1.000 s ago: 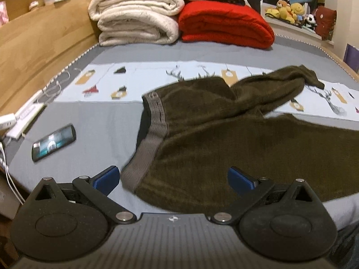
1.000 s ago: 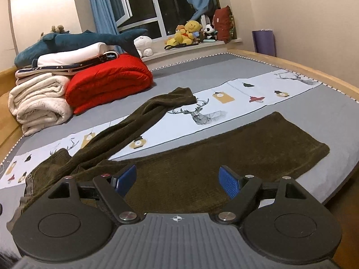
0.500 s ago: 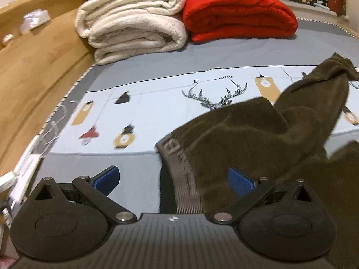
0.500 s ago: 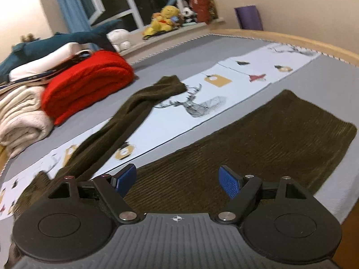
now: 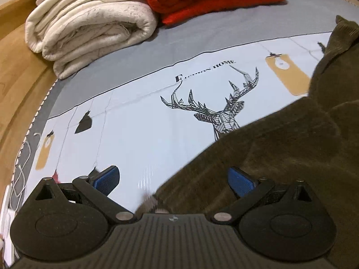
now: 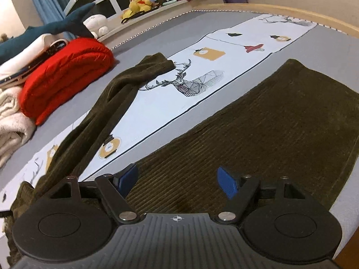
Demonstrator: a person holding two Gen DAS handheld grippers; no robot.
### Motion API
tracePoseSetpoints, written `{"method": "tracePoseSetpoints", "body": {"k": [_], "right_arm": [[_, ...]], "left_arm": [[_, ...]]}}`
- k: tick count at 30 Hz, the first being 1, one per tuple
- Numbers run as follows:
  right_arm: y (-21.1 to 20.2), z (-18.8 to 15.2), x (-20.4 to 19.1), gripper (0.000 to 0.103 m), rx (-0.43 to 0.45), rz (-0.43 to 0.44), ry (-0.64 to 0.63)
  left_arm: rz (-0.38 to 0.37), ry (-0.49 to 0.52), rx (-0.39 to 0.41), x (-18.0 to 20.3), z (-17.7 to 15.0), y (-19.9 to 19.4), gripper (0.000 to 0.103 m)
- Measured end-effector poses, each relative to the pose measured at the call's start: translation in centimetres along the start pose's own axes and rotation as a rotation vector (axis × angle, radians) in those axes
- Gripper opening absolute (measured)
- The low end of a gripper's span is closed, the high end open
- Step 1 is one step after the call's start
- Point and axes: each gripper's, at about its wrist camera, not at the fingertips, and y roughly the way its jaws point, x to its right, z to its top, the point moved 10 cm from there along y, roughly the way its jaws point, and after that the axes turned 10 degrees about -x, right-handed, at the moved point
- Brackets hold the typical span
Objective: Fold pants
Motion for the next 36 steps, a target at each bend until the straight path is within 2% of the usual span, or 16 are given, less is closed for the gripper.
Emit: {"method": "tracePoseSetpoints", "body": {"k": [4, 5, 6, 7, 8, 10, 12, 14, 19, 21, 24, 28, 31, 34, 36], "right_arm": [[0.9, -0.1, -0.2, 0.079, -0.026, -0.011, -0.001], [1.0, -0.1, -0.3, 0.079, -0.029, -0.015, -0.001], [1.1, -0.1, -0.4, 0.079, -0.031, -0.017, -0.001], [1.2, -0.1, -0.5, 0.079, -0.030, -0.019, -0.004], [1.3, -0.1, -0.6, 0.080, -0.029, -0.019, -0.007], [1.5, -0.2, -0.9, 0.080, -0.033, -0.021, -0.020], [1.7, -0.3, -1.1, 0.081, -0.042, -0.020, -0.033], [1.8, -0.3, -1.2, 0.082, -0.045, -0.024, -0.041], [1.2, 0.0, -0.6, 0.082, -0.033, -0.017, -0.018], [0.9, 0.2, -0.2, 0.082, -0.025, -0.007, 0.011], [0.3, 0.6, 0.6, 0.082, -0.017, 0.016, 0.069], [-0.3, 1.1, 1.7, 0.082, -0.011, 0.059, 0.139], [-0.7, 2.0, 2.5, 0.082, 0.009, 0.080, 0.180], [-0.5, 4.2, 2.1, 0.083, 0.018, 0.113, 0.177], [0.5, 6.3, 0.3, 0.083, 0.000, 0.176, 0.161]], "left_arm": [[-0.064, 0.002, -0.064, 0.5, 0.1, 3.1, 0.103], [-0.073, -0.009, -0.055, 0.6, 0.1, 3.4, 0.099], [-0.101, -0.006, -0.041, 0.9, 0.1, 3.2, 0.074], [-0.180, 0.008, -0.034, 1.7, 0.2, 2.7, 0.050], [-0.227, 0.008, -0.037, 2.4, 0.2, 2.0, 0.015], [-0.149, 0.037, -0.017, 3.1, 0.3, 1.0, 0.006], [-0.113, 0.056, -0.006, 3.4, 0.1, 0.3, 0.004], [-0.107, 0.033, 0.032, 3.2, 0.0, -1.4, 0.003], [-0.159, -0.039, 0.173, 1.8, -1.4, -9.6, 0.003], [-0.197, -0.047, 0.211, 2.3, -3.4, -12.8, 0.003], [-0.250, -0.032, 0.234, 4.5, -8.6, -16.3, 0.003], [-0.302, -0.034, 0.160, 8.2, -16.1, -16.8, 0.003], [-0.344, -0.031, 0.078, 9.6, -19.8, -15.9, 0.000], [-0.359, -0.078, 0.017, 8.9, -21.7, -14.6, 0.000], [-0.377, -0.126, -0.027, 8.1, -21.8, -13.4, 0.000]]}}
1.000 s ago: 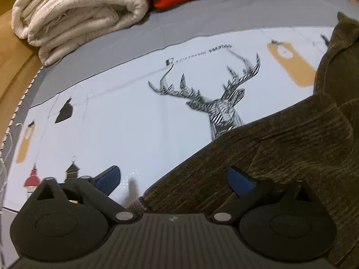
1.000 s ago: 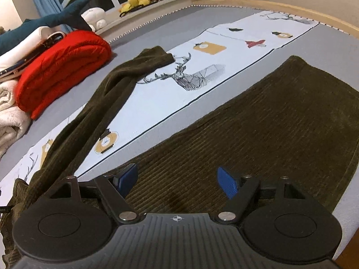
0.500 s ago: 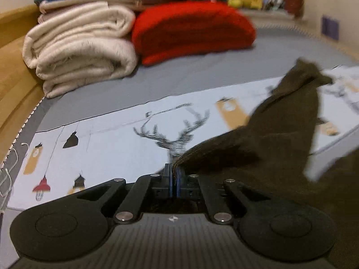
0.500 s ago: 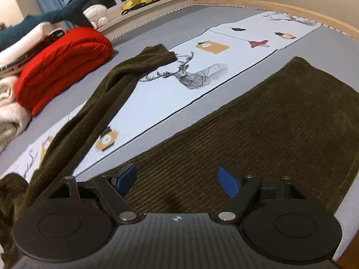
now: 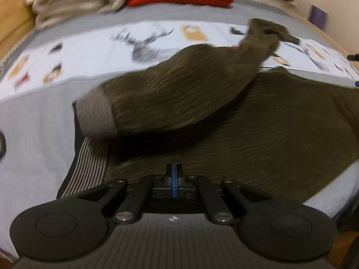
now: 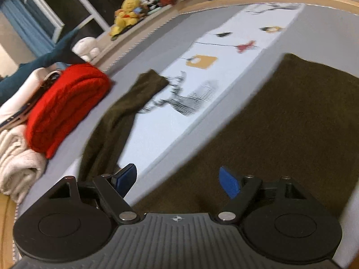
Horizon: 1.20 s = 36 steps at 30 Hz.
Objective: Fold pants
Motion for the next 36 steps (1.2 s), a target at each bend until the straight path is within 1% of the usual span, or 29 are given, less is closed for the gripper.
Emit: {"method": "tracePoseSetpoints", "body": {"k": [2, 4, 5, 6, 7, 8, 9, 11, 12, 13, 14, 15, 16, 17, 18, 19, 20, 22, 24, 25, 27, 28, 29, 30, 31, 32, 34, 36], "right_arm": [[2.3, 2.1, -2.8, 0.083, -0.046, 0.087, -0.020], [5.1, 4.2, -5.3, 0.083, -0.077, 0.119, -0.018], [6.7, 5.4, -6.4, 0.083, -0.085, 0.117, -0.004], [8.1, 6.4, -7.3, 0.083, -0.092, 0.117, 0.016], [9.4, 7.5, -8.1, 0.082, -0.095, 0.119, 0.041], [10.8, 8.6, -8.8, 0.082, -0.089, 0.119, 0.067], [11.9, 9.5, -9.2, 0.082, -0.077, 0.113, 0.090], [14.2, 11.7, -9.5, 0.082, -0.044, 0.091, 0.150], [15.3, 12.5, -9.3, 0.082, -0.037, 0.083, 0.188], [16.5, 13.2, -8.9, 0.082, -0.039, 0.078, 0.231], [17.7, 13.6, -8.4, 0.082, -0.047, 0.081, 0.270], [19.1, 14.1, -7.9, 0.081, -0.057, 0.090, 0.311], [20.3, 14.4, -7.5, 0.076, -0.068, 0.094, 0.339], [21.7, 14.7, -7.2, 0.061, -0.070, 0.080, 0.340], [22.6, 14.9, -7.0, 0.057, -0.071, 0.057, 0.332], [23.6, 15.0, -6.7, 0.056, -0.075, 0.037, 0.331], [24.8, 15.1, -6.3, 0.057, -0.083, 0.037, 0.357], [26.9, 15.4, -5.7, 0.057, -0.103, 0.071, 0.442], [28.6, 16.0, -5.1, 0.060, -0.100, 0.099, 0.517], [29.2, 16.4, -4.9, 0.061, -0.079, 0.109, 0.552], [30.1, 17.5, -4.8, 0.060, -0.032, 0.119, 0.588], [30.3, 17.9, -5.0, 0.042, -0.025, 0.096, 0.575], [30.3, 18.5, -5.3, 0.008, -0.014, 0.045, 0.527], [29.6, 19.3, -6.0, 0.007, 0.014, 0.002, 0.456], [28.5, 20.0, -6.9, 0.007, 0.051, -0.010, 0.396], [26.8, 21.0, -8.0, 0.007, 0.105, -0.002, 0.334], [22.4, 22.8, -9.9, 0.007, 0.172, 0.015, 0.241], [17.8, 23.8, -10.1, 0.006, 0.193, 0.039, 0.222]], "left_arm": [[-0.032, -0.055, -0.010, -0.9, 0.6, 0.5, 0.000], [-0.074, -0.104, 0.011, -1.5, 1.3, 0.1, 0.001], [-0.088, -0.127, 0.031, -1.7, 1.6, -0.4, 0.009], [-0.111, -0.153, 0.056, -1.9, 2.0, -1.1, 0.029], [-0.137, -0.171, 0.087, -1.9, 2.4, -1.8, 0.042], [-0.164, -0.194, 0.122, -1.9, 2.7, -2.6, 0.069], [-0.191, -0.220, 0.155, -2.0, 3.0, -3.3, 0.087], [-0.258, -0.247, 0.230, -1.5, 3.7, -4.7, 0.091], [-0.285, -0.241, 0.264, -1.1, 4.1, -5.2, 0.095], [-0.289, -0.238, 0.287, -0.8, 4.3, -5.5, 0.098], [-0.278, -0.238, 0.304, -0.3, 4.6, -5.5, 0.102], [-0.268, -0.238, 0.305, -0.1, 5.0, -5.3, 0.102], [-0.273, -0.250, 0.288, 0.0, 5.2, -4.9, 0.102], [-0.292, -0.279, 0.257, 0.0, 5.7, -4.2, 0.102], [-0.317, -0.324, 0.216, -0.2, 5.9, -3.3, 0.102], [-0.345, -0.385, 0.170, -0.6, 6.1, -2.3, 0.102], [-0.358, -0.432, 0.140, -0.9, 6.0, -1.5, 0.102], [-0.353, -0.487, 0.099, -1.4, 6.2, -0.1, 0.102], [-0.340, -0.501, 0.096, -1.4, 6.6, 0.5, 0.102], [-0.345, -0.505, 0.101, -1.5, 7.0, 0.5, 0.102], [-0.353, -0.515, 0.108, -1.6, 7.6, 0.7, 0.102], [-0.347, -0.518, 0.113, -1.8, 7.7, 0.7, 0.102], [-0.342, -0.518, 0.119, -2.0, 7.7, 0.6, 0.102], [-0.339, -0.521, 0.121, -2.1, 7.9, 0.6, 0.102], [-0.340, -0.524, 0.122, -2.2, 7.9, 0.7, 0.102], [-0.340, -0.526, 0.121, -2.3, 8.0, 0.7, 0.102], [-0.341, -0.530, 0.117, -2.3, 8.0, 0.6, 0.102], [-0.337, -0.514, 0.121, -2.3, 8.0, 0.2, 0.102]]}}
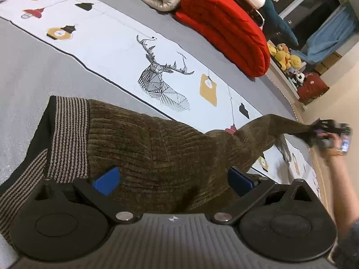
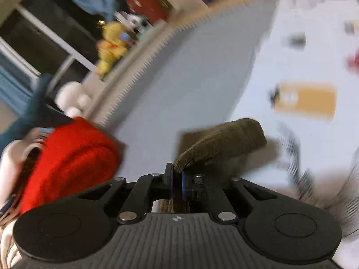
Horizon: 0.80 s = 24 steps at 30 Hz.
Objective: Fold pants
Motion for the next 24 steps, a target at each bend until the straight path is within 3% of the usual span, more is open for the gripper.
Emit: {"method": "tracePoseSetpoints", "body": {"k": [6, 8, 10, 14, 17, 20, 24], "right_arm": [[-19.7, 3.4, 2.8, 0.006, 0.133, 0.070, -0.130], [-25.7, 2.6, 5.9, 0.006, 0.173, 0.054, -0.167], [-29.0, 1.4, 11.0, 0.006, 0.179, -0.014, -0.161], [-29.0, -2.4, 22.6, 0.006, 0.101, -0.189, 0.011], [-27.9, -6.0, 27.6, 0.006, 0.119, -0.249, 0.101], [-27.3, -7.7, 27.9, 0.006, 0.091, -0.271, 0.043], [-28.6, -6.6, 28.1, 0.007, 0.138, -0.190, 0.009]], "left_arm": [[0.015, 0.010, 0.043, -0.7, -0.1, -2.2, 0.102], [0.016, -0.002, 0.066, -0.9, -0.3, -3.3, 0.102], [0.004, -0.016, 0.065, -1.1, -0.7, -4.0, 0.102], [-0.012, -0.039, 0.031, -1.4, -2.1, -4.3, 0.102], [-0.025, -0.086, -0.002, -1.4, -3.9, -4.0, 0.102], [-0.078, -0.150, -0.035, -0.9, -5.8, -2.9, 0.102], [0.010, -0.160, 0.000, -1.0, -5.2, -0.8, 0.098]]}}
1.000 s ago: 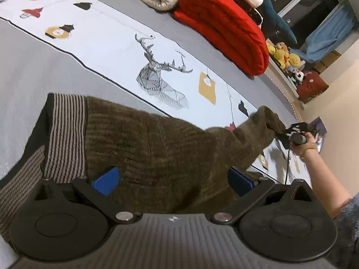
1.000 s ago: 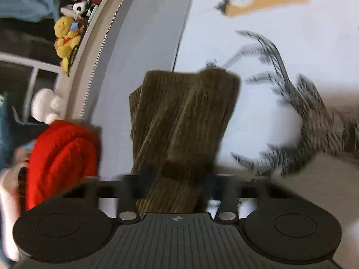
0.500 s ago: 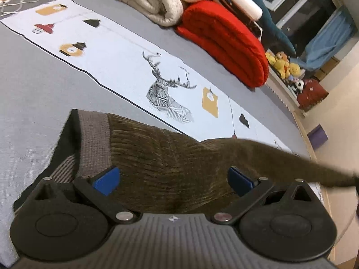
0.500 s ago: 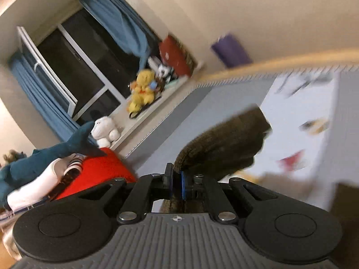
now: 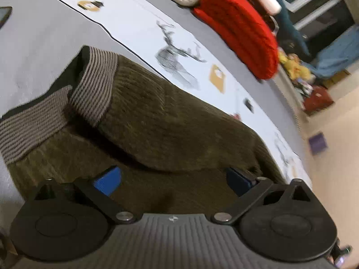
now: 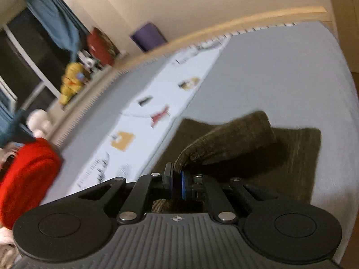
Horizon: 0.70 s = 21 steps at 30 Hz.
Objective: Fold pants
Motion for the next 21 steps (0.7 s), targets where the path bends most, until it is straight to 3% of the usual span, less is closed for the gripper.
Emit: {"method": "tracePoseSetpoints", "body": {"k": [2, 5, 7, 9, 12, 14, 16, 18, 21], "right_arm": [[0.7, -0.7, 0.8, 0.007, -0.038, -0.015, 0.019], [0.9, -0.4, -0.1, 0.007, -0.045, -0.005, 0.014], [1.0, 0.0, -0.7, 0.007, -0.039, -0.011, -0.001], [2.0, 0.1, -1.3, 0.007, -0.062, -0.046, -0.003], [4.5, 1.7, -3.9, 0.007, -0.094, -0.083, -0.040], [6.6, 3.7, -7.2, 0.007, -0.114, -0.044, 0.003], [8.0, 5.5, -11.3, 0.007, -0.118, -0.022, 0.008], [9.1, 7.3, -16.0, 0.006, -0.101, -0.009, 0.021], [8.2, 9.6, -21.7, 0.006, -0.072, 0.064, 0.052]], "left_arm": [[0.012, -0.048, 0.014, -0.5, 1.2, 0.6, 0.096], [0.101, -0.171, 0.037, -2.5, 3.1, 1.4, 0.089], [0.132, -0.249, 0.043, -3.7, 4.0, 1.4, 0.068], [0.160, -0.324, 0.057, -4.2, 4.7, 0.5, 0.016], [0.172, -0.281, 0.067, -1.9, 7.8, -1.5, 0.013], [0.139, -0.270, 0.113, 0.2, 11.6, -3.1, 0.013], [0.119, -0.288, 0.115, 1.9, 15.3, -3.4, 0.013], [0.145, -0.336, 0.110, 2.5, 18.5, -2.9, 0.013], [0.119, -0.404, 0.094, 2.9, 20.8, -3.1, 0.013]]}}
